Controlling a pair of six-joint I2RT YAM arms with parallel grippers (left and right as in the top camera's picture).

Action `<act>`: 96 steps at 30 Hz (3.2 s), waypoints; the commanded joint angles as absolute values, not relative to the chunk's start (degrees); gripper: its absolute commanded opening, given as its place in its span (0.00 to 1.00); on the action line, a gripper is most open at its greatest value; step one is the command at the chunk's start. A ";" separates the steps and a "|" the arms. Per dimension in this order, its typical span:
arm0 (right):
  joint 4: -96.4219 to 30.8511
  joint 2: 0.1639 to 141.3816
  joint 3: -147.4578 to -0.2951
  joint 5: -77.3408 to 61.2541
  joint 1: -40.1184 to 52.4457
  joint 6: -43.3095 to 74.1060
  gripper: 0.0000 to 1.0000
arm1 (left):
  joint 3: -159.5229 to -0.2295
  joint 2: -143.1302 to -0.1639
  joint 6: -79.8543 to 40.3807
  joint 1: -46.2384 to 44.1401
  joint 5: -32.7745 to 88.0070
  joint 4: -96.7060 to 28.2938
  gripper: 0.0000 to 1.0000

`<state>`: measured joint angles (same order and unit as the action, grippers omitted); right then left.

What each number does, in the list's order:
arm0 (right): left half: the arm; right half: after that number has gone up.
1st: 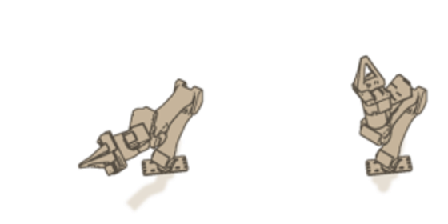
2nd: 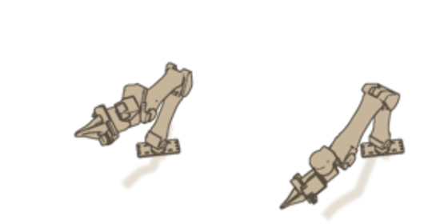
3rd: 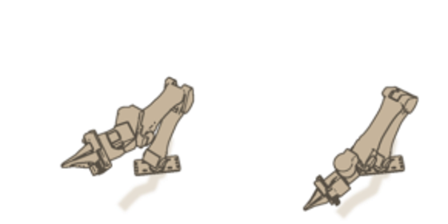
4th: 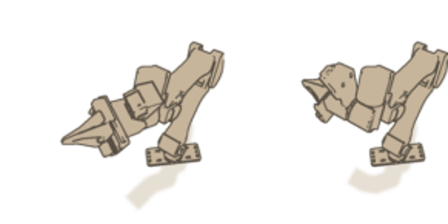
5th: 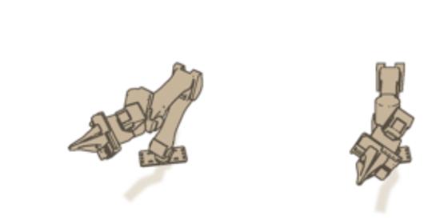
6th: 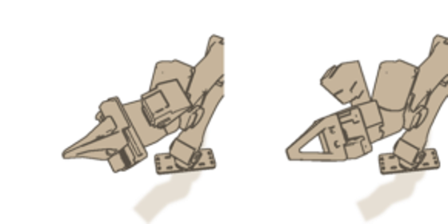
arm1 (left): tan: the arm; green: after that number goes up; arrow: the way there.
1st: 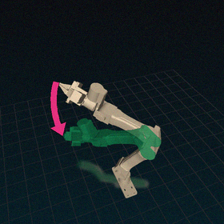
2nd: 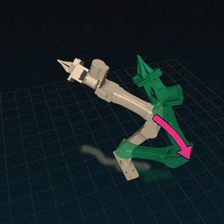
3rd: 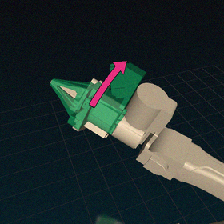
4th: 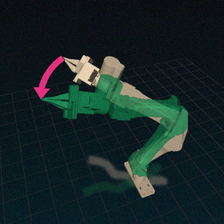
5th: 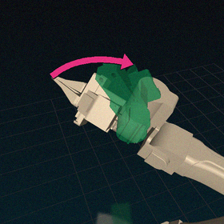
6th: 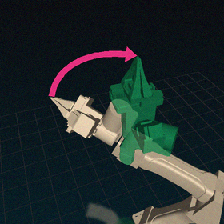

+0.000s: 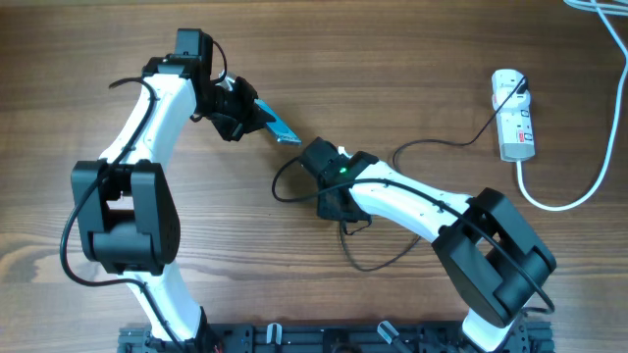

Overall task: Plug charger to phone and switch on socket
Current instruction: 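Raise the USB-C plug with the right gripper up to the phone's bottom port, then push the plug into the phone port, holding the phone in the left gripper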

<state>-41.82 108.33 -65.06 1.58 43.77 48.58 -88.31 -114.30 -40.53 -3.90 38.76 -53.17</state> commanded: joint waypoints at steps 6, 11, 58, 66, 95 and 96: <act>-41.65 109.45 -66.50 -1.48 43.35 44.01 0.04 | -89.27 -112.60 -28.64 -3.75 53.34 -50.89 0.04; -41.63 100.47 -67.33 -10.11 40.93 36.05 0.04 | -89.27 -112.60 -18.94 -3.75 64.84 -45.39 0.04; -37.60 85.38 -69.87 -8.86 38.65 33.01 0.05 | -89.27 -110.15 -2.98 -8.91 71.77 -44.60 0.04; -37.87 85.41 -69.87 -10.87 38.65 32.99 0.04 | -89.27 -110.15 -3.01 -8.91 71.77 -44.38 0.04; -38.13 85.84 -69.87 -12.14 38.65 33.36 0.04 | -89.27 -110.15 -3.42 -8.91 72.64 -44.64 0.04; -38.15 85.93 -69.87 -12.16 38.65 33.39 0.04 | -89.27 -110.15 -3.42 -8.91 72.64 -44.64 0.04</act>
<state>-38.48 85.58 -68.49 -11.18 38.68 33.10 -88.33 -112.40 -4.73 -8.58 69.58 -44.73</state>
